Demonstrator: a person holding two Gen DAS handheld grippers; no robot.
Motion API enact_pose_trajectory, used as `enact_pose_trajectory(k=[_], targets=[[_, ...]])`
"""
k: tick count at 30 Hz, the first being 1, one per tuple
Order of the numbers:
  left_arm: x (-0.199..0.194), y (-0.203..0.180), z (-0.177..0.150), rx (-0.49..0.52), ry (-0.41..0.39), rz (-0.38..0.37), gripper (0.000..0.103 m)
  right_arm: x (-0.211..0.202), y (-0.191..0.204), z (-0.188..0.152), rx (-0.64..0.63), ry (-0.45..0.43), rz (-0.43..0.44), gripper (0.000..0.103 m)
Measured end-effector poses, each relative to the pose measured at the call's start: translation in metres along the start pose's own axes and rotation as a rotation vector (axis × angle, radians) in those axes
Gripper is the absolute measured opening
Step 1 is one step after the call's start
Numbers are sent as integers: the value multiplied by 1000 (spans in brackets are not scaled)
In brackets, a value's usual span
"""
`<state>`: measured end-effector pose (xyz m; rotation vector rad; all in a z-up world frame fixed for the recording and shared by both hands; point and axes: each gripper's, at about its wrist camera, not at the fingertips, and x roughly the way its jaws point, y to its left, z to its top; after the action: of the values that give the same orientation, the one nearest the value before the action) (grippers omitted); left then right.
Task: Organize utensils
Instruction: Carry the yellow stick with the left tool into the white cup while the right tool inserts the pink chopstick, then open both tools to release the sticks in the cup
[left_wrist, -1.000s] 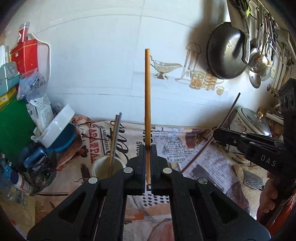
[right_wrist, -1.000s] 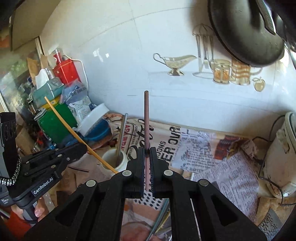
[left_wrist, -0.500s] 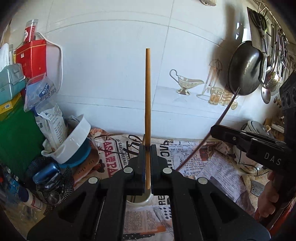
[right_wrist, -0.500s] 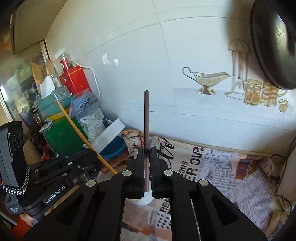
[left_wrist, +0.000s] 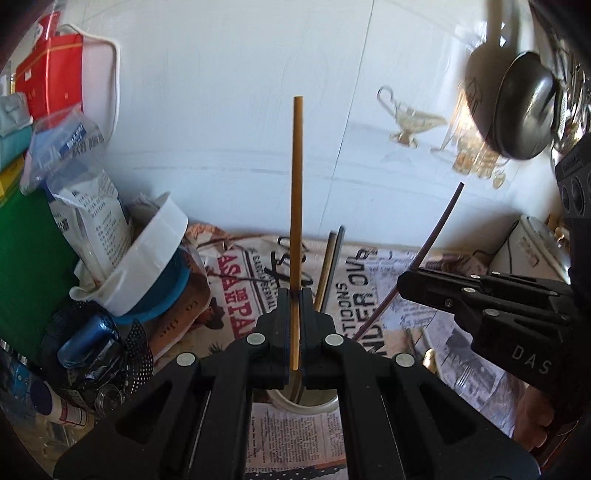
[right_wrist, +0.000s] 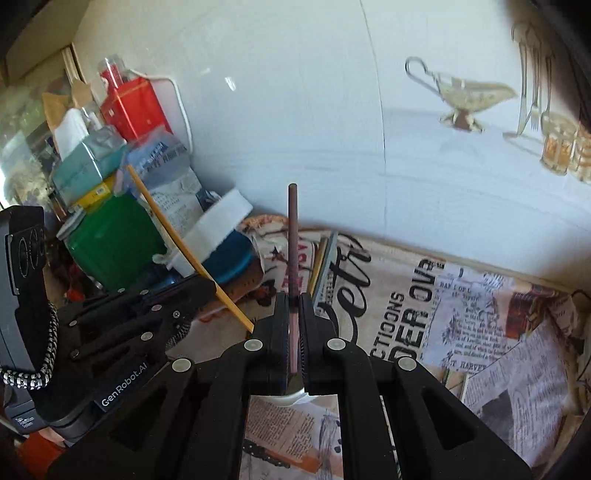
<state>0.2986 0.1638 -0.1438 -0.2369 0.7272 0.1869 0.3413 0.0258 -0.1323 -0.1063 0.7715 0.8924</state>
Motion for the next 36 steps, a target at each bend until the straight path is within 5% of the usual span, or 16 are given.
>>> enact_pose_trajectory(k=[12, 25, 32, 36], targets=[[43, 15, -18, -29, 125, 8, 2, 41, -2, -13, 18, 113, -13, 5], [56, 0, -18, 23, 160, 41, 3, 37, 1, -15, -48, 117, -38, 6], [33, -5, -13, 22, 134, 70, 11, 15, -8, -18, -53, 97, -54, 10], [13, -15, -10, 24, 95, 75, 24, -4, -13, -19, -49, 69, -56, 14]])
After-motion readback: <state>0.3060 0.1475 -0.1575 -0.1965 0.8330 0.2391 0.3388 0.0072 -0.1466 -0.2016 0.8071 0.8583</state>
